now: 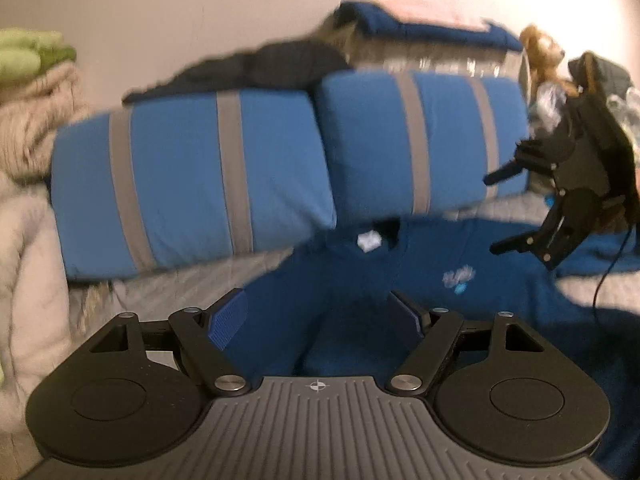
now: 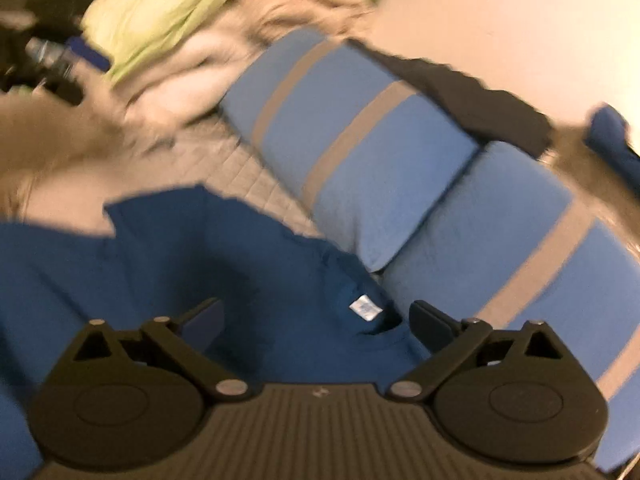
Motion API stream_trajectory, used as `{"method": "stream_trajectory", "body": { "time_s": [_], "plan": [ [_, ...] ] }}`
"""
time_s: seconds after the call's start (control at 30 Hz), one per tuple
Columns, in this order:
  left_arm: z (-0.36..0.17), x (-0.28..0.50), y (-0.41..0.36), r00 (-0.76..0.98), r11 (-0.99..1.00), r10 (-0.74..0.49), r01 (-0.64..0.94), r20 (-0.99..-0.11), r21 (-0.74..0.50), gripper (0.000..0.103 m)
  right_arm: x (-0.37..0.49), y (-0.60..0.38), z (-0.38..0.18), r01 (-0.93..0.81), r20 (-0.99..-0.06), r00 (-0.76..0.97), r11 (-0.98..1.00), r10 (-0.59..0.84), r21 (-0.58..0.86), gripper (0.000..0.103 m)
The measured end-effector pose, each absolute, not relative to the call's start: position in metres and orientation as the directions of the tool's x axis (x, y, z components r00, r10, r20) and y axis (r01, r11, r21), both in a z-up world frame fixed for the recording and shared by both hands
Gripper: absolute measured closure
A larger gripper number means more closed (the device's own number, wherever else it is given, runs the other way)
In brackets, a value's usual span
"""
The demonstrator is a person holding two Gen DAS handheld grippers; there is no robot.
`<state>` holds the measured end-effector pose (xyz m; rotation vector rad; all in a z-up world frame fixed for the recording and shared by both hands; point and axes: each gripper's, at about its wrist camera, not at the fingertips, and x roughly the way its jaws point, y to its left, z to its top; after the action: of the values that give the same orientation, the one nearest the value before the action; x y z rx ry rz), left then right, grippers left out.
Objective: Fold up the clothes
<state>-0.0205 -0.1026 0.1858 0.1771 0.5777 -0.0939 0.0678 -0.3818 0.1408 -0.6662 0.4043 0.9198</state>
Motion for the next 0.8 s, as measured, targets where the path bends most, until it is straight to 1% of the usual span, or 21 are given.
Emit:
{"method": "stream_trajectory", "body": {
  "time_s": [0.07,0.17,0.23,0.27,0.3,0.4,0.57,0.63,0.67,0.7,0.73,0.77,0.8],
  "plan": [
    [0.168,-0.022,-0.097,0.822,0.980,-0.027,0.134,-0.569,0.146,0.027,0.067,-0.367,0.121,-0.850,-0.608,0.526,0.375,0.595,-0.369,0.008],
    [0.144,-0.024,-0.088,0.801,0.982,-0.008,0.119,-0.599,0.145,0.027,0.069,-0.349,0.094,-0.876,-0.641,0.482,0.334,0.598,-0.347,0.014],
    [0.129,-0.024,-0.081,0.784,0.986,0.007,0.099,-0.621,0.136,0.027,0.072,-0.334,0.073,-0.896,-0.664,0.443,0.308,0.603,-0.319,0.019],
    [0.122,-0.025,-0.077,0.775,0.988,0.017,0.085,-0.632,0.131,0.027,0.072,-0.327,0.064,-0.907,-0.675,0.421,0.297,0.607,-0.299,0.025],
    [0.115,-0.025,-0.074,0.766,0.989,0.025,0.073,-0.642,0.125,0.027,0.072,-0.320,0.056,-0.917,-0.685,0.397,0.287,0.611,-0.277,0.027],
    [0.098,-0.024,-0.065,0.745,0.994,0.033,0.045,-0.666,0.099,0.027,0.072,-0.300,0.034,-0.933,-0.697,0.360,0.258,0.620,-0.252,0.029],
    [0.086,-0.026,-0.054,0.739,0.998,0.023,0.021,-0.674,0.057,0.027,0.079,-0.277,0.010,-0.950,-0.705,0.310,0.242,0.638,-0.198,0.029],
    [0.084,-0.027,-0.051,0.740,0.999,0.014,0.018,-0.673,0.040,0.027,0.083,-0.274,0.005,-0.953,-0.702,0.294,0.251,0.649,-0.167,0.032],
    [0.083,-0.028,-0.050,0.740,0.999,0.015,0.013,-0.673,0.037,0.027,0.085,-0.274,0.003,-0.955,-0.702,0.285,0.254,0.653,-0.152,0.038],
    [0.082,-0.028,-0.049,0.740,0.999,0.017,0.010,-0.672,0.036,0.027,0.087,-0.273,0.001,-0.957,-0.704,0.275,0.255,0.655,-0.136,0.046],
    [0.081,-0.028,-0.049,0.741,0.999,0.019,0.008,-0.671,0.036,0.027,0.088,-0.274,0.001,-0.958,-0.705,0.270,0.258,0.656,-0.127,0.051],
    [0.080,-0.028,-0.049,0.743,0.999,0.020,0.006,-0.669,0.037,0.027,0.089,-0.274,0.001,-0.958,-0.705,0.267,0.261,0.657,-0.120,0.069],
    [0.079,-0.027,-0.049,0.744,0.999,0.022,0.004,-0.668,0.038,0.027,0.090,-0.275,0.002,-0.958,-0.708,0.263,0.262,0.655,-0.114,0.076]
  ]
}}
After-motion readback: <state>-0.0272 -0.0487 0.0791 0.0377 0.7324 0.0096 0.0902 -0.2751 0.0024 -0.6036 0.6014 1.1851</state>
